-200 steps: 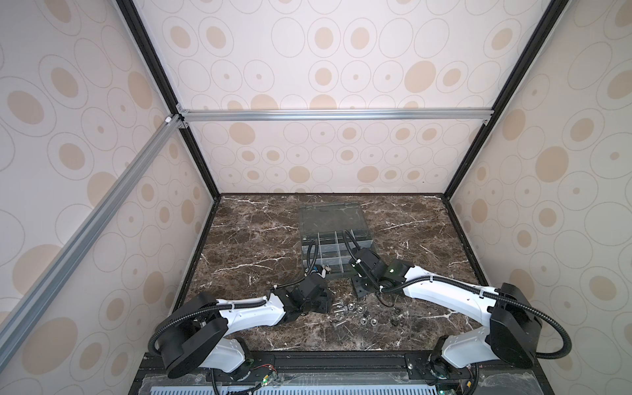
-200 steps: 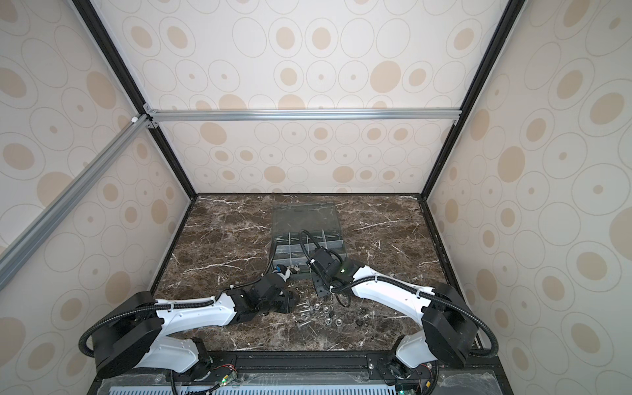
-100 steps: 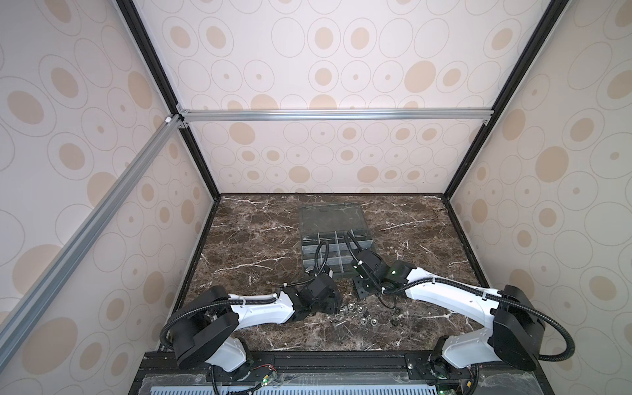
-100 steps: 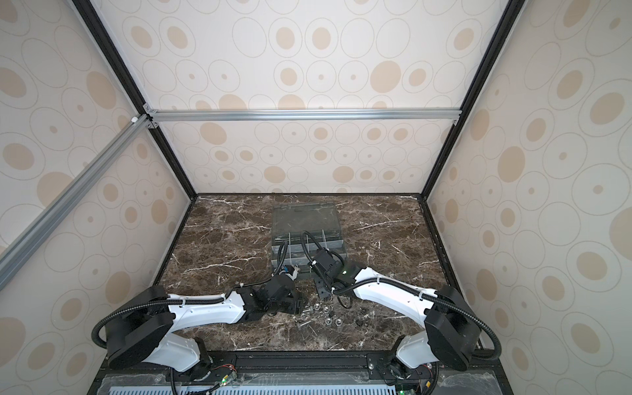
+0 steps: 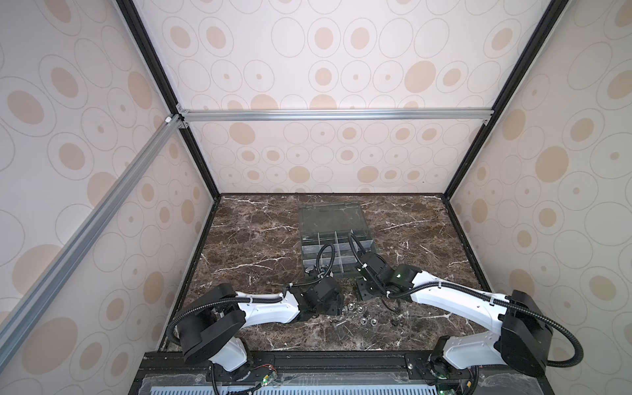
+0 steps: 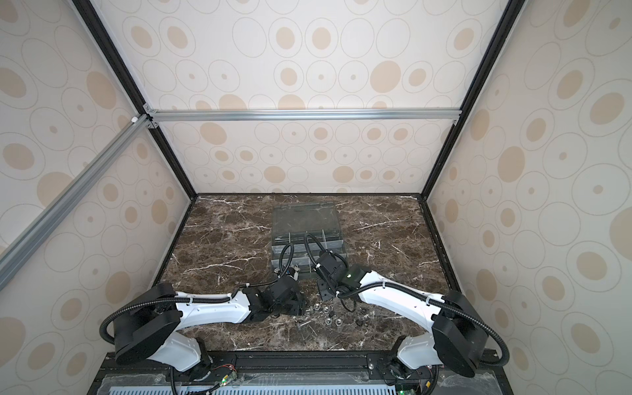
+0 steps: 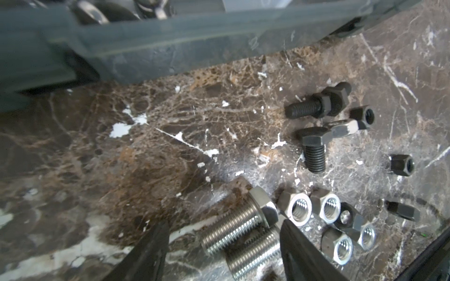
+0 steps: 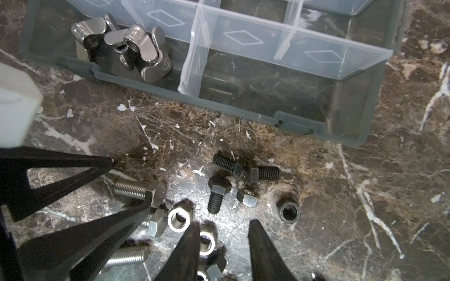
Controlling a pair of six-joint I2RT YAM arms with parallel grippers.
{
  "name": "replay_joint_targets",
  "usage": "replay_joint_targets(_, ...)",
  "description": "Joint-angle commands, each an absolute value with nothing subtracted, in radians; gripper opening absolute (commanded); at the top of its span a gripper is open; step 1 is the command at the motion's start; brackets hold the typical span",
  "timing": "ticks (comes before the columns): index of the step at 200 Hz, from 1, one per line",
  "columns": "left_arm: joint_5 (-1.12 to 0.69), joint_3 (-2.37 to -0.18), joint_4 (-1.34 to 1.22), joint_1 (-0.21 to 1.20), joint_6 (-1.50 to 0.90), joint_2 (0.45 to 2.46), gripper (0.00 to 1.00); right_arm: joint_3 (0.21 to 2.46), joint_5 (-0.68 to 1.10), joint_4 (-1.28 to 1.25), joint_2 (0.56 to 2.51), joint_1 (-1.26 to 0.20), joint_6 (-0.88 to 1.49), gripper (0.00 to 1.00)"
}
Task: Sort the screws and nuts into containers
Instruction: Pick up the screw from the bottom-center of the table.
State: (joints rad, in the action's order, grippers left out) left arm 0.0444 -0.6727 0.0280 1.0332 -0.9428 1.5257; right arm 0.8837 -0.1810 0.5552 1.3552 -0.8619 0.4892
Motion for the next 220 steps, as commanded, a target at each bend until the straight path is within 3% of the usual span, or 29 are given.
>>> replay_joint_targets(1,0.069,-0.715,0.061,1.049,-0.979,1.551,0.72,0.867,-0.193,0.558,1.329,-0.857,0.488,0.37)
replay_joint_targets(141,0.109,-0.752,0.107,1.096,-1.016,1.594,0.62,0.843,-0.185,0.542,1.297,-0.84,0.453,0.37)
replay_joint_targets(220,0.14,-0.77,0.158,1.118,-1.036,1.599,0.65,0.842,-0.182,0.537,1.299,-0.839,0.449,0.37)
